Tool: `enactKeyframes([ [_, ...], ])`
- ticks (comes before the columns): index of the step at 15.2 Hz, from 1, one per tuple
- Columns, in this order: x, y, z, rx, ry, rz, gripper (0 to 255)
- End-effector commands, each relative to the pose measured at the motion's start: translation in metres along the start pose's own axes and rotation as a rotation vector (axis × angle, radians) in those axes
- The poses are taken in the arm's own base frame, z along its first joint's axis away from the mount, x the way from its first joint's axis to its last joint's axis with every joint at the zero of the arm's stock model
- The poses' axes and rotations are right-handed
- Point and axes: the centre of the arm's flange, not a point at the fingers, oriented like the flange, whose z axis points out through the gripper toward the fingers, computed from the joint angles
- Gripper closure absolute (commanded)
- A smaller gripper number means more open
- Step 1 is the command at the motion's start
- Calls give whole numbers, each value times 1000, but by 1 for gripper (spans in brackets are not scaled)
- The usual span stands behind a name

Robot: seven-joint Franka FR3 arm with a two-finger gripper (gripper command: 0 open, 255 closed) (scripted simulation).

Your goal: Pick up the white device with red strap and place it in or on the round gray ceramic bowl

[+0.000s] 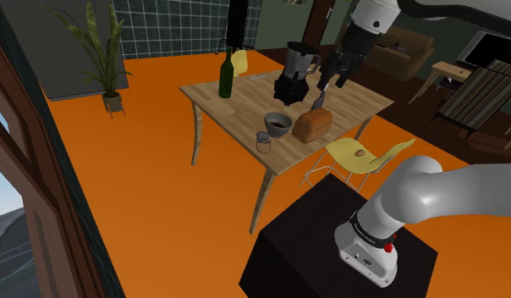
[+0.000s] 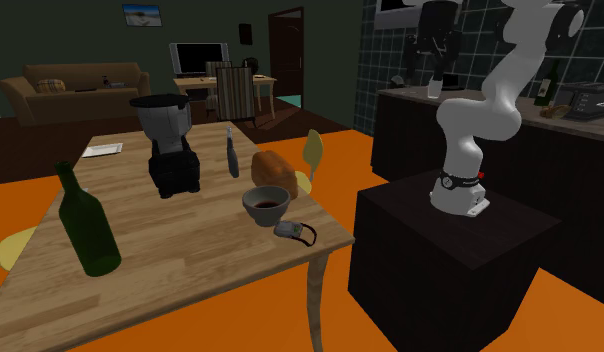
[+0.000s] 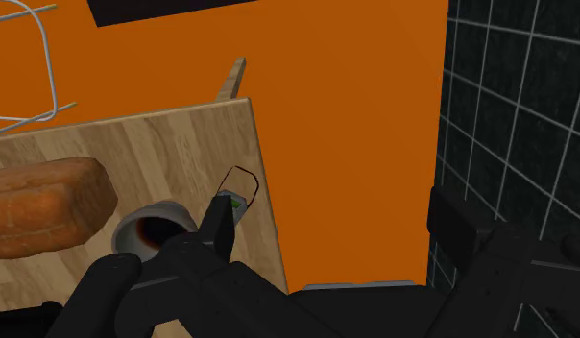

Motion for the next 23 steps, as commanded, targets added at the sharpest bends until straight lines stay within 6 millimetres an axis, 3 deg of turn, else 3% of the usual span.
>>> enactKeyframes([
  [1,0,0,0,0,0,0,0],
  [23,129,73,254,-4,-49,283,0],
])
